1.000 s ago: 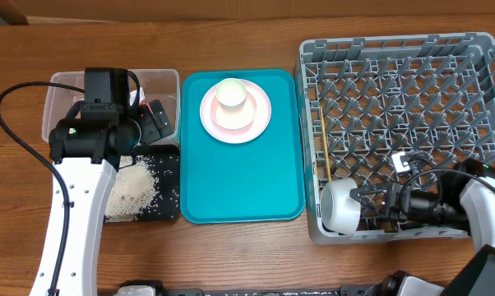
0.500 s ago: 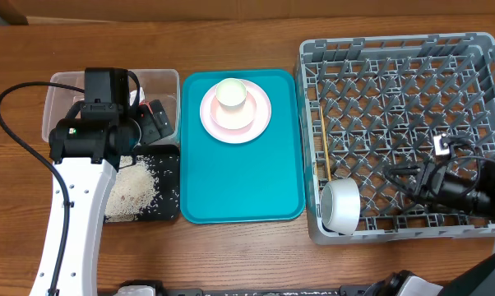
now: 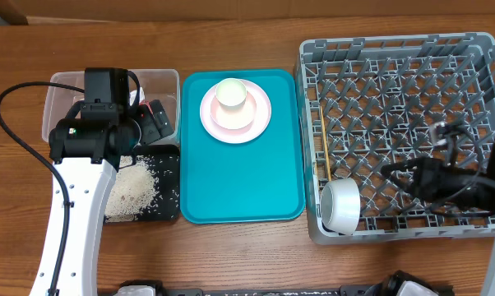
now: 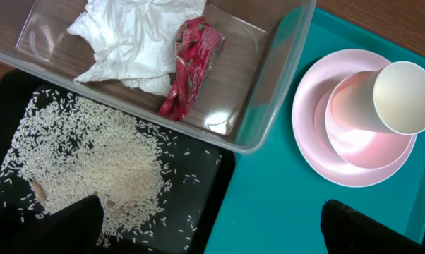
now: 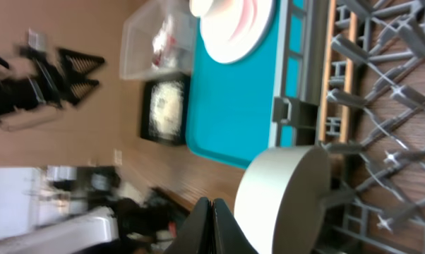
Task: Sort waste into correct bins and load items into the dishwasher
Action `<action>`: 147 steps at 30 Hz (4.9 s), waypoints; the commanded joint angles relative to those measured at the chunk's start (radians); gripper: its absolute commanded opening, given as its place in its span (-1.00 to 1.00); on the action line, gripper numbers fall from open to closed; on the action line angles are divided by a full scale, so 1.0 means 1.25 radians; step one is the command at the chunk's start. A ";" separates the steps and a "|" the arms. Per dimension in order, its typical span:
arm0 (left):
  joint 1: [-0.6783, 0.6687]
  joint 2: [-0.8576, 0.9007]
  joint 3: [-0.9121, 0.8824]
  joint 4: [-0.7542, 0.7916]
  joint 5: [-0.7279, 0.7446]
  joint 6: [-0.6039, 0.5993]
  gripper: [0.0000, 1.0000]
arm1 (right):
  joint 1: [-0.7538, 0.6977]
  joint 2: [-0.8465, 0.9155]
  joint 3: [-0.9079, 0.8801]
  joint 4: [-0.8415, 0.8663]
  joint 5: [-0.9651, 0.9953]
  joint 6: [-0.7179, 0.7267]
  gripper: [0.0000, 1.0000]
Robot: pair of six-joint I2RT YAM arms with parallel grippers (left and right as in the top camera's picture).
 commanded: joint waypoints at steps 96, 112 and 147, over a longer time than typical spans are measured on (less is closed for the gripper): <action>0.003 -0.001 0.012 0.001 -0.002 0.001 1.00 | 0.749 -0.068 -0.245 0.239 0.823 1.034 -0.56; 0.003 -0.001 0.012 0.001 -0.002 0.001 1.00 | 0.750 -0.082 -0.063 0.222 0.745 0.880 -0.55; 0.003 -0.001 0.012 0.001 -0.002 0.001 1.00 | 0.766 0.209 0.193 0.385 0.637 0.622 0.02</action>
